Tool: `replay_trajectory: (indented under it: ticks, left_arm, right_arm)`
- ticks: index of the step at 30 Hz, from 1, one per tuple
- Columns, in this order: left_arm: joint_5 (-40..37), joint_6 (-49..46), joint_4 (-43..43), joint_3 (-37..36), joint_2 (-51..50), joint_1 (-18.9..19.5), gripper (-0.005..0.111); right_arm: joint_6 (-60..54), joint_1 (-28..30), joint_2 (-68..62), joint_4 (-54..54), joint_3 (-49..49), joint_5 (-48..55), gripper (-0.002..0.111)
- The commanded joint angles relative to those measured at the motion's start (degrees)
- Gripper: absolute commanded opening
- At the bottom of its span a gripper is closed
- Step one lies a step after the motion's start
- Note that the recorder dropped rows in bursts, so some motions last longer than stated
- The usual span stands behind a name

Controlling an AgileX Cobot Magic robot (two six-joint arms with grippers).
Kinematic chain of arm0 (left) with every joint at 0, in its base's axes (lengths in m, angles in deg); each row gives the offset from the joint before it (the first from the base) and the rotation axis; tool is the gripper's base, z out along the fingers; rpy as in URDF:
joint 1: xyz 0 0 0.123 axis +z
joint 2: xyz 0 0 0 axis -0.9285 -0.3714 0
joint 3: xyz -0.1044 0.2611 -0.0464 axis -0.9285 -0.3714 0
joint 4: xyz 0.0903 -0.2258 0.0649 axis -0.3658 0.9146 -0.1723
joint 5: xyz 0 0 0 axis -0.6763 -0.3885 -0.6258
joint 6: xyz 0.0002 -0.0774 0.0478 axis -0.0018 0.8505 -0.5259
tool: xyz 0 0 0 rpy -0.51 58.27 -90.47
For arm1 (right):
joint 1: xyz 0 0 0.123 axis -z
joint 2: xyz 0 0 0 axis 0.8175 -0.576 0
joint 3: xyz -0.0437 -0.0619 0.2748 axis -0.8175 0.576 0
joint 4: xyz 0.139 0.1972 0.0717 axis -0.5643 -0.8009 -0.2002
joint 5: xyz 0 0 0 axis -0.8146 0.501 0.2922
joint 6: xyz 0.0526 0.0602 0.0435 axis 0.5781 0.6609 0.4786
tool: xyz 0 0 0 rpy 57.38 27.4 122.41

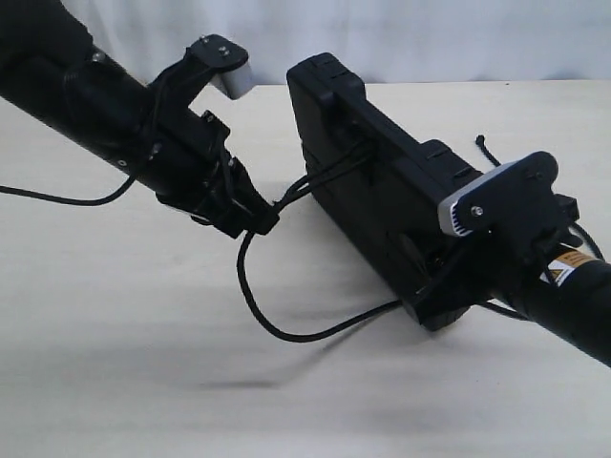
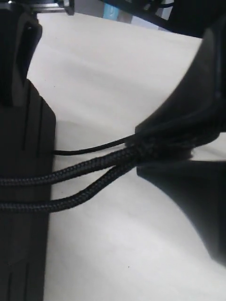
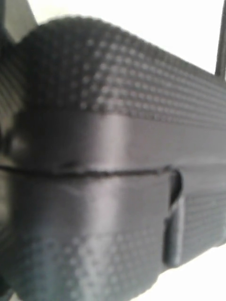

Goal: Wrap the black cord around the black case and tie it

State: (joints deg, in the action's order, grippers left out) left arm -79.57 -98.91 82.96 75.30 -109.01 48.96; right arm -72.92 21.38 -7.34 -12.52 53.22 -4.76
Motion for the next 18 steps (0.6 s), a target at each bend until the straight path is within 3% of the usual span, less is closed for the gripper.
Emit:
replay_trajectory:
  ticks: [1,5,8,10,13,18]
  left_arm:
    - [6.0,-3.0,5.9,0.5,-0.7,-0.2,0.000]
    - [8.8,-5.1,8.2,0.5,-0.7,-0.2,0.000]
    - [10.1,-6.2,8.2,0.4,-0.8,-0.2,0.000]
    - [11.6,-7.3,8.2,0.4,-0.8,-0.2,0.000]
    - [13.8,-10.5,8.2,0.4,-0.8,-0.2,0.000]
    - [15.1,-11.9,8.4,0.4,-2.8,-0.2,0.000]
  right_arm:
    - [-3.4,0.0,0.3,-0.5,-0.3,1.2,0.004]
    - [-5.3,0.0,0.3,-0.5,-0.3,3.6,0.004]
    - [-8.7,-5.2,0.3,-2.9,-0.3,3.4,0.004]
    - [-16.7,-7.9,0.3,-16.4,-0.3,2.8,0.004]
    - [-38.6,-10.9,0.3,-38.7,-0.3,-1.6,0.004]
    - [-48.8,-21.1,0.3,-54.1,-0.3,-14.1,0.004]
